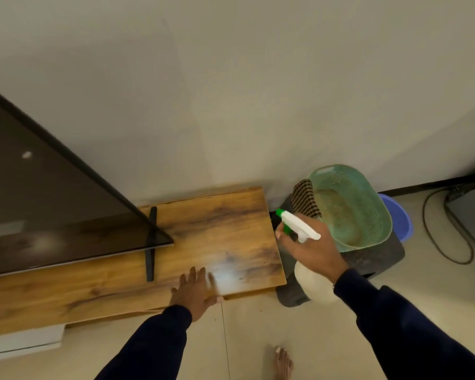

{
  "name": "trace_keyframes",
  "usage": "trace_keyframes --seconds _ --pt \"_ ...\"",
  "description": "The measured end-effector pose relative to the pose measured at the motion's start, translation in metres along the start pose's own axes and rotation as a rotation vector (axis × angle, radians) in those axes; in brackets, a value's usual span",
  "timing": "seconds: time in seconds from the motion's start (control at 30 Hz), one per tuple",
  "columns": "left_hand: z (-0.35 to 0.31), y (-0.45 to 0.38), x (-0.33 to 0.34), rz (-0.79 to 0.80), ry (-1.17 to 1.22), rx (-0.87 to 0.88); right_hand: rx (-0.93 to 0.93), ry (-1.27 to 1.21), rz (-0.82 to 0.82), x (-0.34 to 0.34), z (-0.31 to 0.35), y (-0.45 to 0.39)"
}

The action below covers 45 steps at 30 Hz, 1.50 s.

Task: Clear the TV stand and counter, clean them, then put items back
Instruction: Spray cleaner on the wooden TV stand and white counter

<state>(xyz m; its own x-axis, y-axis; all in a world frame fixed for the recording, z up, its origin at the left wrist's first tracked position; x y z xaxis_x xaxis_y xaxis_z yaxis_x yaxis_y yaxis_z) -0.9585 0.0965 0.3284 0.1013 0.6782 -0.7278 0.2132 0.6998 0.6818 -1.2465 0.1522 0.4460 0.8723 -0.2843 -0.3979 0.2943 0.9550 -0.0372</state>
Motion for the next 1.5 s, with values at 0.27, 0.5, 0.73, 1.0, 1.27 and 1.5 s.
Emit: trace_keyframes --seconds 0.27,0.5,0.73,1.0,1.27,1.5 --pt "0.033 -0.050 0.032 0.025 -0.075 0.017 0.231 0.012 0.031 0.068 -0.068 0.038" --pt "0.046 -0.067 0.048 -0.025 -0.225 0.064 0.251 0.003 0.051 0.089 -0.089 0.038" --pt "0.045 -0.071 0.052 -0.071 -0.259 0.078 0.365 -0.087 0.069 0.104 -0.093 0.032" --pt "0.048 -0.064 0.055 -0.123 -0.299 0.094 0.356 -0.098 0.182 0.129 -0.088 0.036" --pt "0.053 -0.060 0.059 -0.151 -0.238 0.087 0.255 -0.040 0.253 0.147 -0.091 0.046" --pt "0.052 -0.056 0.058 -0.135 -0.218 0.072 0.135 0.041 0.224 0.142 -0.106 0.056"
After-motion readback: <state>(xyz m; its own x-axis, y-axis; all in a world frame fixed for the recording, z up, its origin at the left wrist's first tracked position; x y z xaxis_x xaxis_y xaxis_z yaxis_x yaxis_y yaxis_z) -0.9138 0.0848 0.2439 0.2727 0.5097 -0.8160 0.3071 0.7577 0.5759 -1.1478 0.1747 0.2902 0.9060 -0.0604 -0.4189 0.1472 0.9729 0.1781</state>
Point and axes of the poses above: each hand's wrist, its own y-axis away from the middle knuckle, its own x-axis out of the palm, z = x × y, the point moved 2 cm from there along -y, towards the middle knuckle, and after that the axes turned 4 degrees about -x, right-handed, at the moved point
